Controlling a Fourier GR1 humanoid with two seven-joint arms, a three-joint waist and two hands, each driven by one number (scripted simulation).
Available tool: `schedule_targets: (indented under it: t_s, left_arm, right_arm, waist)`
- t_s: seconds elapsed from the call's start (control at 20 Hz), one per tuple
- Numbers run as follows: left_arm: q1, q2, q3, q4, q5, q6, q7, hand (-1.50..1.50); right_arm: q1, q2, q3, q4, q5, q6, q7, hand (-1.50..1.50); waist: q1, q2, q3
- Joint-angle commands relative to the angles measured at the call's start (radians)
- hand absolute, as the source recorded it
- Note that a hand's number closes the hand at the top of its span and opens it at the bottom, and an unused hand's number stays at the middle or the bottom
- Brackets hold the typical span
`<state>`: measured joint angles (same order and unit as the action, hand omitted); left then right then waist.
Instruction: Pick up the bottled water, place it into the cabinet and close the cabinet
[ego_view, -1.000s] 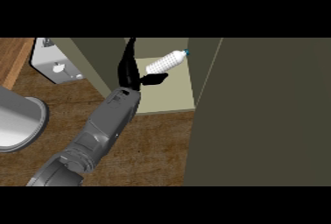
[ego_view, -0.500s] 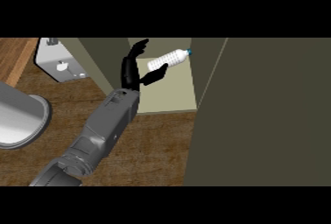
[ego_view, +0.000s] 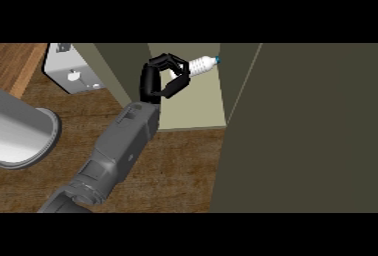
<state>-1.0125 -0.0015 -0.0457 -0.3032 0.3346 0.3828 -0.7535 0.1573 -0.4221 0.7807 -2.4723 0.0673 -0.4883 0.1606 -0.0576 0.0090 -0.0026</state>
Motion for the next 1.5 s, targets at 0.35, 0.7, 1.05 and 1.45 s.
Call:
schedule_targets:
  t_s: [0.35, 0.7, 1.05, 1.45]
  left_arm:
    - [0.198, 0.001, -0.184, -0.32, 0.174, -0.244, 0.148, 1.5]
    - [0.465, 0.019, -0.241, -0.678, 0.165, -0.189, 0.233, 1.5]
    - [0.798, 0.104, -0.337, -1.08, 0.156, -0.18, 0.31, 1.5]
    - [1.134, 0.211, -0.41, -1.49, 0.169, -0.161, 0.343, 1.5]
  right_arm:
    - [-0.033, -0.018, -0.036, -0.053, 0.071, -0.032, 0.077, -1.5]
    - [0.031, -0.092, -0.033, -0.115, 0.075, -0.038, 0.073, -1.5]
    - [-0.056, -0.084, -0.034, -0.09, 0.047, -0.011, 0.138, 1.5]
    - [-0.119, -0.095, 0.132, -0.083, 0.003, 0.093, 0.138, 1.5]
  waist:
    - [0.063, -0.024, 0.002]
    - [0.091, -0.033, 0.003]
    - [0.083, -0.019, 0.002]
    - [0.094, -0.023, 0.003]
